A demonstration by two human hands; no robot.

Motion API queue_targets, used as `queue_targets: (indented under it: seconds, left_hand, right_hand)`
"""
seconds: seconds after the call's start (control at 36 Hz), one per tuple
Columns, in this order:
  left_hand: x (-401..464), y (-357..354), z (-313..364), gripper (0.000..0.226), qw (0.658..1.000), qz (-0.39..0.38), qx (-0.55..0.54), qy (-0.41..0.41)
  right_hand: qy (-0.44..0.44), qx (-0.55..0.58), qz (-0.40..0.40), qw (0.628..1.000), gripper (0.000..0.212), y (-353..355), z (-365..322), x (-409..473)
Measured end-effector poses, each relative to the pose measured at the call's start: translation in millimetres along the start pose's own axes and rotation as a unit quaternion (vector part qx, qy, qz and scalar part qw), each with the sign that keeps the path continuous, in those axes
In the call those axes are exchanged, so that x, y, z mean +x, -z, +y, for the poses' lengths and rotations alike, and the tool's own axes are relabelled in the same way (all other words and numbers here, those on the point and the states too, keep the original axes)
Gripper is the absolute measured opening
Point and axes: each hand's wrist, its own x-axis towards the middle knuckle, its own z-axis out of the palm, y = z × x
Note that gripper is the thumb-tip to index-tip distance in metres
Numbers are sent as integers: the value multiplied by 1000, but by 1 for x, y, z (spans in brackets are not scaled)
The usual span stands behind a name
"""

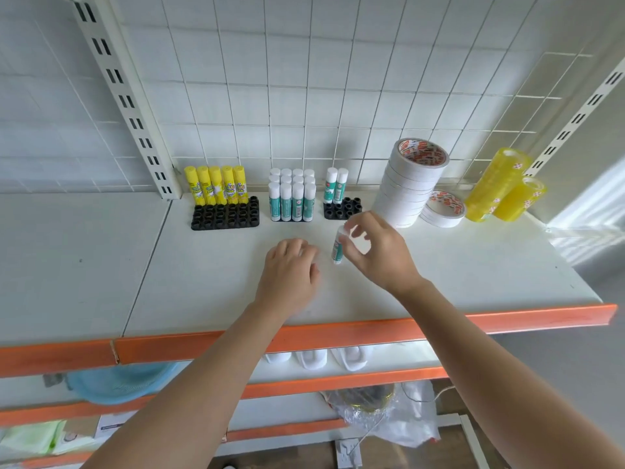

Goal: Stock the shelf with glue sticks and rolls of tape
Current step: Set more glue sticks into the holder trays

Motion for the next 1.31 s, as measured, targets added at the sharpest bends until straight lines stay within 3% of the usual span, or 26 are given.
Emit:
queue_targets:
  seconds: [0.39, 0.72, 1.31]
  left_hand:
    - [0, -1, -1, 36, 1000, 5, 13, 1]
    - [2, 0, 0, 38, 1000, 0, 16, -1]
    - [1, -1, -1, 36, 1000, -3, 17, -2]
  right_hand:
    - [-92, 57, -42, 993, 22, 1, 7, 18]
    - [-127, -33, 40, 991, 13, 6, 31, 64]
    - [-109, -135, -4, 985, 9, -23, 56, 94]
